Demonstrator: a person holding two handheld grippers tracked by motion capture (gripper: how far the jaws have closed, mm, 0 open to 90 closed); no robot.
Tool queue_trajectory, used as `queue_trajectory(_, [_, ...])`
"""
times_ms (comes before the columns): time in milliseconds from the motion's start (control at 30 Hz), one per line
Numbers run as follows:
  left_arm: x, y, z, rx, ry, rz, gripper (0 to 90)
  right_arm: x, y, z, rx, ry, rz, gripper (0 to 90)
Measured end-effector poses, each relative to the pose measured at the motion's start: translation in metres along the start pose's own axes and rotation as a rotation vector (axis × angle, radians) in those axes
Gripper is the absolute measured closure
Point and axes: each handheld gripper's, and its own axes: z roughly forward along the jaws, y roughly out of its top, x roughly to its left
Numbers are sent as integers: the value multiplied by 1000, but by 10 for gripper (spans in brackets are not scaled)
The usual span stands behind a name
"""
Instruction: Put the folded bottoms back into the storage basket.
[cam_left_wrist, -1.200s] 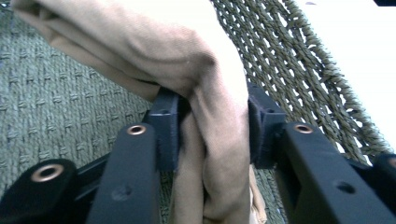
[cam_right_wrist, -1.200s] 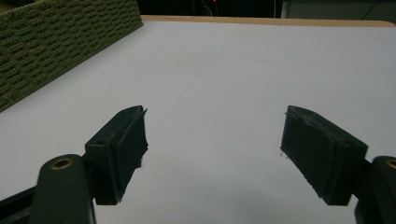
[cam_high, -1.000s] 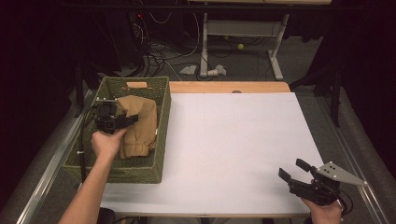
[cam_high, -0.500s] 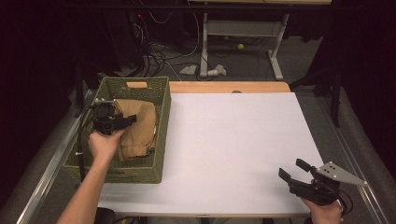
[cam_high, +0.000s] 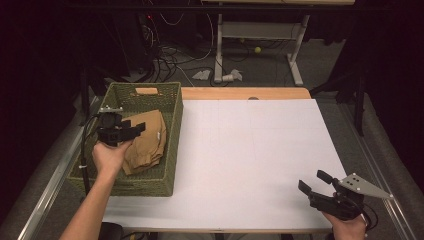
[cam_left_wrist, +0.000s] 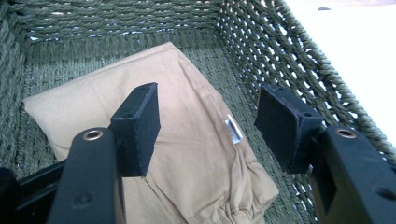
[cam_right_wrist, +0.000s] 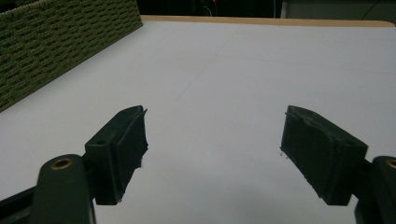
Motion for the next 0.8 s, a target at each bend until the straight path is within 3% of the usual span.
queue_trajectory(800, [-7, -9, -26, -50, -41, 52, 371, 0, 0, 0, -2, -2, 0, 232])
